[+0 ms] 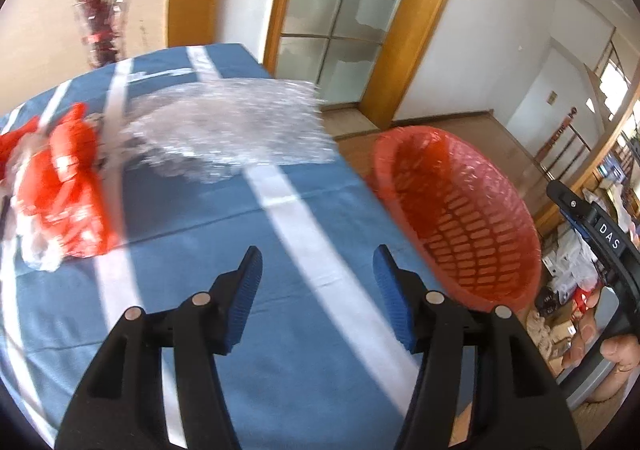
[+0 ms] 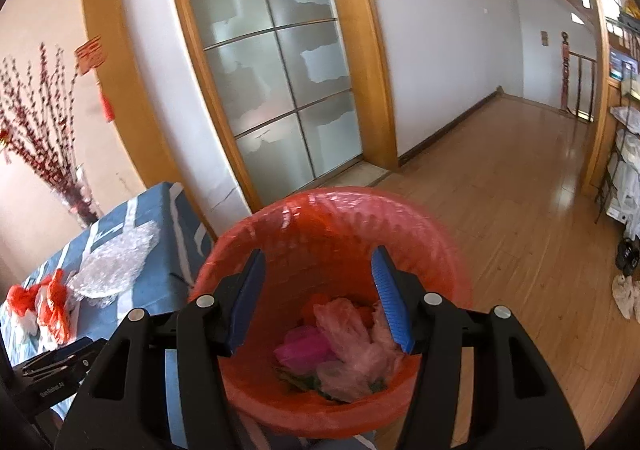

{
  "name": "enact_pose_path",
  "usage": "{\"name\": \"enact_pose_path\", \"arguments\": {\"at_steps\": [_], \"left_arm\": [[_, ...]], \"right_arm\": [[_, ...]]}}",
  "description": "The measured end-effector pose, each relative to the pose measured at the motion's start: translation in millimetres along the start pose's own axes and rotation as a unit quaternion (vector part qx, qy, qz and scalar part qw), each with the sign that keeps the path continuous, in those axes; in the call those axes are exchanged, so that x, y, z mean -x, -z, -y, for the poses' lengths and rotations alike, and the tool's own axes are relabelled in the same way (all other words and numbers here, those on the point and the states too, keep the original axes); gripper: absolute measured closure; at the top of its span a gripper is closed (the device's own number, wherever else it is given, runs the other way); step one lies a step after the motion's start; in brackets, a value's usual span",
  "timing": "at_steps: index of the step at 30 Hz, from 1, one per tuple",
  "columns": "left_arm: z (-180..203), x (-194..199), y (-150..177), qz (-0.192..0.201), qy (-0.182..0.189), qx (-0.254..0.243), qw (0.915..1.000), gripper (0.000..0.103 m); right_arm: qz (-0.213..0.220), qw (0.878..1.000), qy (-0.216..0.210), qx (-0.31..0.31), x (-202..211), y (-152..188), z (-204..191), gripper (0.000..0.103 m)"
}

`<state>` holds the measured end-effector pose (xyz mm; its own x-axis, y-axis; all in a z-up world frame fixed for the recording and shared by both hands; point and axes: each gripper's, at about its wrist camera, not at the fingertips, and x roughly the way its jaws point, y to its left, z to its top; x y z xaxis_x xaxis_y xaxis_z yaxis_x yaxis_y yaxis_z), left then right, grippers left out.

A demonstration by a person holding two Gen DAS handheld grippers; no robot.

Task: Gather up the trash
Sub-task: 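Grasp the large bubble-wrap sheet with the right tool while the left tool grasps a red bag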

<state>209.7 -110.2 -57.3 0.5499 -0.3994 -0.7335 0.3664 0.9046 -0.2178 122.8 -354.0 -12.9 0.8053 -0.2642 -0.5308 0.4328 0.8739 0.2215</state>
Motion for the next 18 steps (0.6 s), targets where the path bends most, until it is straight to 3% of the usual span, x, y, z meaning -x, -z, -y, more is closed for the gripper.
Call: {"name": "enact_pose_path", "arguments": {"at_steps": [10,18], "left_arm": [[-59.7,41.2,8.6,0.044,-0.069,0.033,0.9961,0.038],[-137.6,77.2,18.5,0.072,-0.136,0.102,0.9828,0.034]], "right_arm": [[-0.029,0.995,-0.071,0.066,-9.1,9.3,-79.3,0.044],[-0.065,0.979,-0.151,0.123,-33.9,20.7,-165.2,0.043]]}}
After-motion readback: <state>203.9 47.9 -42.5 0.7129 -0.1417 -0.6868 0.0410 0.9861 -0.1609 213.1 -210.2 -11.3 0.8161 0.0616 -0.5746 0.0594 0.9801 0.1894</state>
